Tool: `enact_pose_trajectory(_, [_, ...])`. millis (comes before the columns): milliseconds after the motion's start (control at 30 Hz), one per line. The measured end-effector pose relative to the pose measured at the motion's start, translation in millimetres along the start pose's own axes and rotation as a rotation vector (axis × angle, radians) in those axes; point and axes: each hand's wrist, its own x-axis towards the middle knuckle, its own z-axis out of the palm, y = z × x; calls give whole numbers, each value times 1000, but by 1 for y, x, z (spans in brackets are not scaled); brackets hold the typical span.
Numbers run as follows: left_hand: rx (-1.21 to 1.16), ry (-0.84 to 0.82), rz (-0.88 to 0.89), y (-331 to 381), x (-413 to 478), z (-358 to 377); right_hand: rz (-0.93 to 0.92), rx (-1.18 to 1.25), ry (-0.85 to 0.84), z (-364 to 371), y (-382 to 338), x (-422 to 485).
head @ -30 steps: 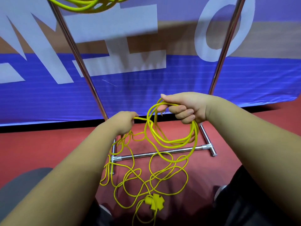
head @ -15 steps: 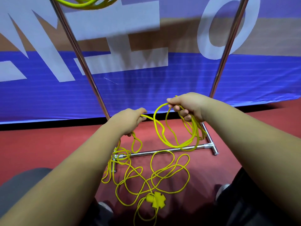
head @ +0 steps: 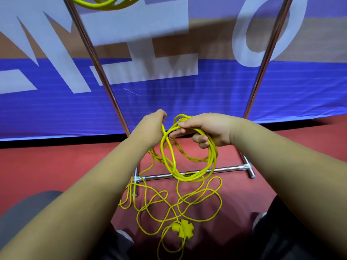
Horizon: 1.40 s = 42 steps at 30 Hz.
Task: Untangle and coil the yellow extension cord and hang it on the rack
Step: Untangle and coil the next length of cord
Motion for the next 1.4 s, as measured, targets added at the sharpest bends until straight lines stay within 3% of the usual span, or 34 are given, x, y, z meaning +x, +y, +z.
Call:
enact_pose_trajectory(200, [-229,-26,-129,-3,0,-18,2,74,-19,9,2,2])
enact_pose_trajectory(433, [-898,-257,-492,-2,-9,-23,92,-5,-40,8,-8,-4])
enact_pose_trajectory(567, [-1396,-170,-635,3,-10,-29,101,-64,-39,1,-8,-4])
enact_pose_trajectory(633, [-1508,-66,-676,6,-8,-29,93,-128,-48,0,-8,-4])
enact_pose_trajectory(800, [-1042,-47,-595,5,-11,-13,107,-271,-62,4,-5,-1])
enact_pose_trajectory(933, [-917,-12,-638,3,-13,-9,196,-376,-37,6,-1,2])
enact_pose_trajectory(1067, [-200,52,-393,-2,-14,-15,268,-445,12,7,3,3])
enact_pose_trajectory(1167, [12,109,-228,0,-11,-20,359,-521,48,5,7,5])
enact_pose_trajectory(1300, [40,128,-310,-6,-3,-30,479,-598,109,4,17,11])
enact_pose_trajectory(1333, [-56,111,-380,-9,-2,-33,488,-575,149,4,19,12])
enact_pose_trajectory(1400, [-474,47,-522,-7,-6,-37,462,-469,258,3,19,12])
